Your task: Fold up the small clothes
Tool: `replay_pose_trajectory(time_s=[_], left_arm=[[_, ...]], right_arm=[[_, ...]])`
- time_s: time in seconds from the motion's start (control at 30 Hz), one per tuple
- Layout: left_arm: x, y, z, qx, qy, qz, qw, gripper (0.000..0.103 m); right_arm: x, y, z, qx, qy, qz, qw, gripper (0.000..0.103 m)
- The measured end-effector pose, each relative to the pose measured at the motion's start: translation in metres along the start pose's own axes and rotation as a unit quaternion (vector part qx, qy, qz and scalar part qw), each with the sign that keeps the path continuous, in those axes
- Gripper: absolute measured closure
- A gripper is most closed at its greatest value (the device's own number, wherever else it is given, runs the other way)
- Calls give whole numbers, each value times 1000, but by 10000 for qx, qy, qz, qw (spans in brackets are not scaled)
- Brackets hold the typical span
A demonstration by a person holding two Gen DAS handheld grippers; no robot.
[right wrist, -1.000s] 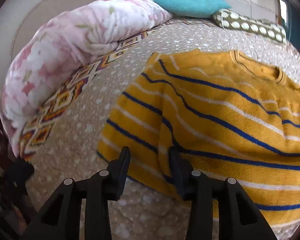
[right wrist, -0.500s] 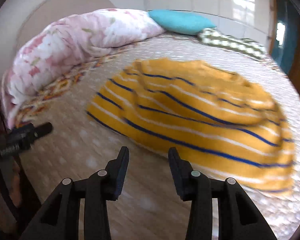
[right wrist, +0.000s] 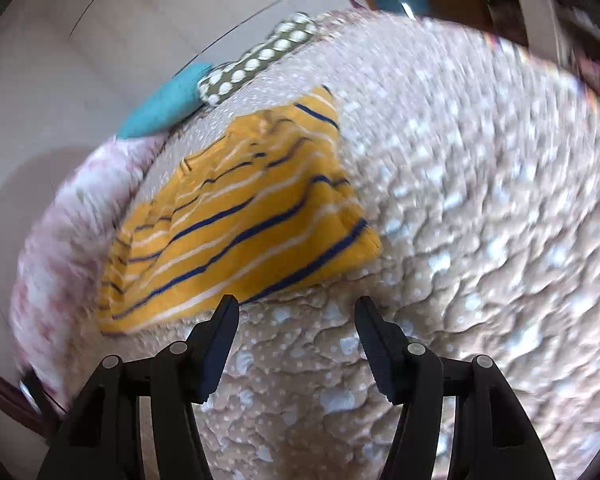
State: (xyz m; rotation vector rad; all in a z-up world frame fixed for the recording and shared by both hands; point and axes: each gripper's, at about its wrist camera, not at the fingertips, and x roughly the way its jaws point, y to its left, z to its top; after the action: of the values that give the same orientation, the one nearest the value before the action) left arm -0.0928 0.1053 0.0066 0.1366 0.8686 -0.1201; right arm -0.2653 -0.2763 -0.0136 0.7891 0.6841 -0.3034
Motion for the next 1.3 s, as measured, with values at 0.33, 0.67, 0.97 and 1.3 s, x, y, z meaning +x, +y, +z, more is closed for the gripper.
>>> replay_pose_trajectory(time_s=[0.33,0.67,0.97,1.3], left_arm=[[-14,-33,85,-143,-336,-1385,9897,0],[73,-90,114,214,636,-1007,9927,17],[10,-148,112,827,-114,-1123,9902,21],[54,-184,93,1239,135,-802,9890,20]], right_arm=[[45,10,46,383,-236,438,9980,34],[77,26,69,264,-158,38,9995,69],[79,55,74,-487,-147,-536,9973,81],[54,99,80,-1203,-309,-547,9907,87]])
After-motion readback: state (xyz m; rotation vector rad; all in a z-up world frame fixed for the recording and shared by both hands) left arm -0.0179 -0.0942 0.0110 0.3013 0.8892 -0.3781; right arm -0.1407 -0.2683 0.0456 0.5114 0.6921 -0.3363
